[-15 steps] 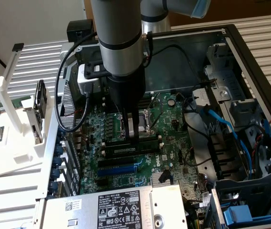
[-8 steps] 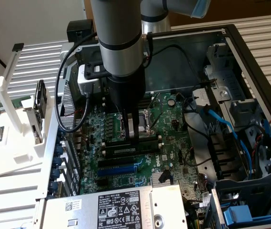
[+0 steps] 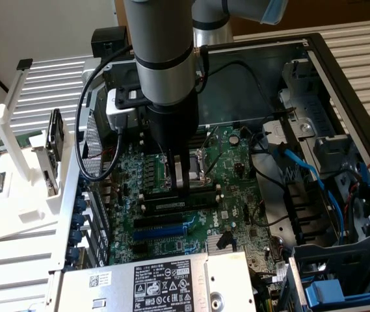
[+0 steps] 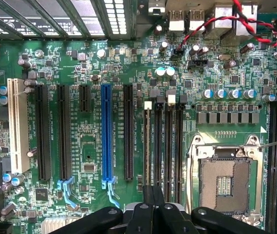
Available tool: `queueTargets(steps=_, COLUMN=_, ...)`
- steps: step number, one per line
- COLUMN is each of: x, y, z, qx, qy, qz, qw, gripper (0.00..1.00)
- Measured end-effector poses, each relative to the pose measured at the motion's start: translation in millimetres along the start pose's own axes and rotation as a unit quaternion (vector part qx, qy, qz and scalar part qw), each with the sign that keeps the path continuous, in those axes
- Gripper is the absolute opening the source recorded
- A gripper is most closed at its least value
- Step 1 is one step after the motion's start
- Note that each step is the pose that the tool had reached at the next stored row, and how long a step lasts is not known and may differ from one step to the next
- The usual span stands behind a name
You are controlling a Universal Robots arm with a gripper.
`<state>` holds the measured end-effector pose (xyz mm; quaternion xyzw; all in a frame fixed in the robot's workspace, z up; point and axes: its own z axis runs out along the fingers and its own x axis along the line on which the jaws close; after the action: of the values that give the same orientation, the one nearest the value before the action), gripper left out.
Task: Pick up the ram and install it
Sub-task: 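Press down the ram until it locks into place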
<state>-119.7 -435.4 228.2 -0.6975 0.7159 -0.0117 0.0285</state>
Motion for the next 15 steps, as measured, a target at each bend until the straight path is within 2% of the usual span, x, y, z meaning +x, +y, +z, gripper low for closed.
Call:
queueTargets(steps=9, x=-0.3, y=-1.0, z=-19.7, qx=-0.0005, qy=0.0008, qz=0.0, qw=1.0, gripper=0.11)
queueTargets(steps=15, x=-0.3, y=-1.1, z=-20.8, qx=-0.0005, qy=0.0008, qz=0.0, qw=1.0, gripper=0.11)
